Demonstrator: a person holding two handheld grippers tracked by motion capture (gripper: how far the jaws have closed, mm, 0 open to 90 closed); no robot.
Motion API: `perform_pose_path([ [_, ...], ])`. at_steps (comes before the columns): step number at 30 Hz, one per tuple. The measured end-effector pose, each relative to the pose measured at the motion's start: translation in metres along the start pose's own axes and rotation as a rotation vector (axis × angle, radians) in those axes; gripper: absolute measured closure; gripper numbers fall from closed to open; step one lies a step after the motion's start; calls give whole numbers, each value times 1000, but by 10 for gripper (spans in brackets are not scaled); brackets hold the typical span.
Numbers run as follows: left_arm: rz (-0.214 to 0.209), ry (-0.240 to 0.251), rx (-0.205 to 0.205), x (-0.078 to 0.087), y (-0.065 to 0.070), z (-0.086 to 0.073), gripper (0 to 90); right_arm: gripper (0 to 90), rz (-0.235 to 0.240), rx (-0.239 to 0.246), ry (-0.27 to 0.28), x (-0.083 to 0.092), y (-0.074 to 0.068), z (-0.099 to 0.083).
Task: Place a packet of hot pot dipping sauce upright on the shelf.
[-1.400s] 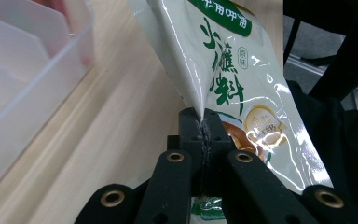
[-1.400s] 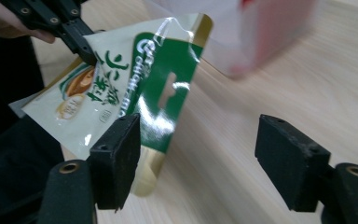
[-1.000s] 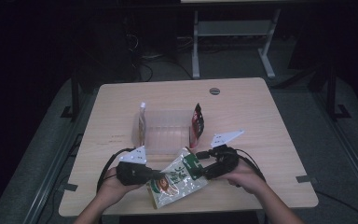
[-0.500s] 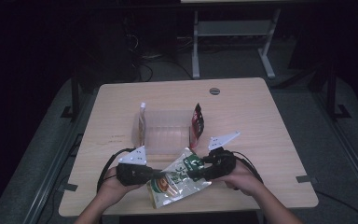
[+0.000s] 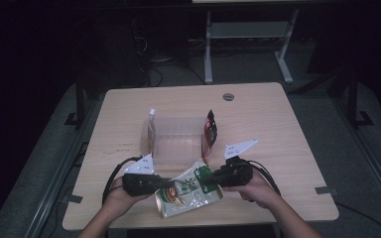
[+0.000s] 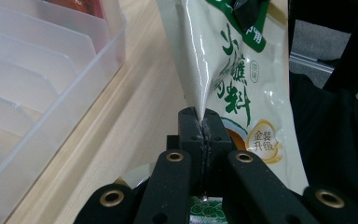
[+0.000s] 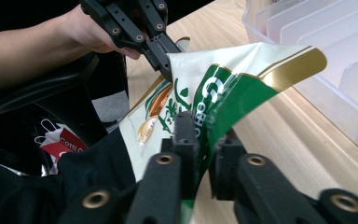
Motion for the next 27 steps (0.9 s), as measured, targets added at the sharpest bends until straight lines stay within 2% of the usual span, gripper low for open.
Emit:
perform_pose_path([
  [7,0,-19,-3,-3,-1,-2,872,891,21,23,5,1,-5,1],
  [9,0,-23,0,-4,-1,-2,842,893,37,23,11,1,-7,2],
  [11,-2,-7,14,-4,-2,-1,799,894,59,27,26,1,-10,3],
  [14,3,17,30,-1,-4,1,715,896,76,26,47,3,-12,6],
  [17,24,37,52,1,-7,2,545,897,86,34,71,6,-14,9],
  [21,45,64,77,5,-9,3,386,898,87,59,95,10,-19,14],
  [22,43,72,78,6,-9,3,368,898,92,52,101,10,-21,15],
  [27,62,92,87,10,-10,5,286,899,108,81,125,12,-28,20],
])
Point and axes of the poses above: each handheld gripper's, and its own axes: x roughly backward along the jaws, z roughly out of its top, y roughly to its right, the point moved 7 cm from there along -x, roughly forward along the jaws, and after that the axes turned 4 degrees about -y, right-handed, at the moved point
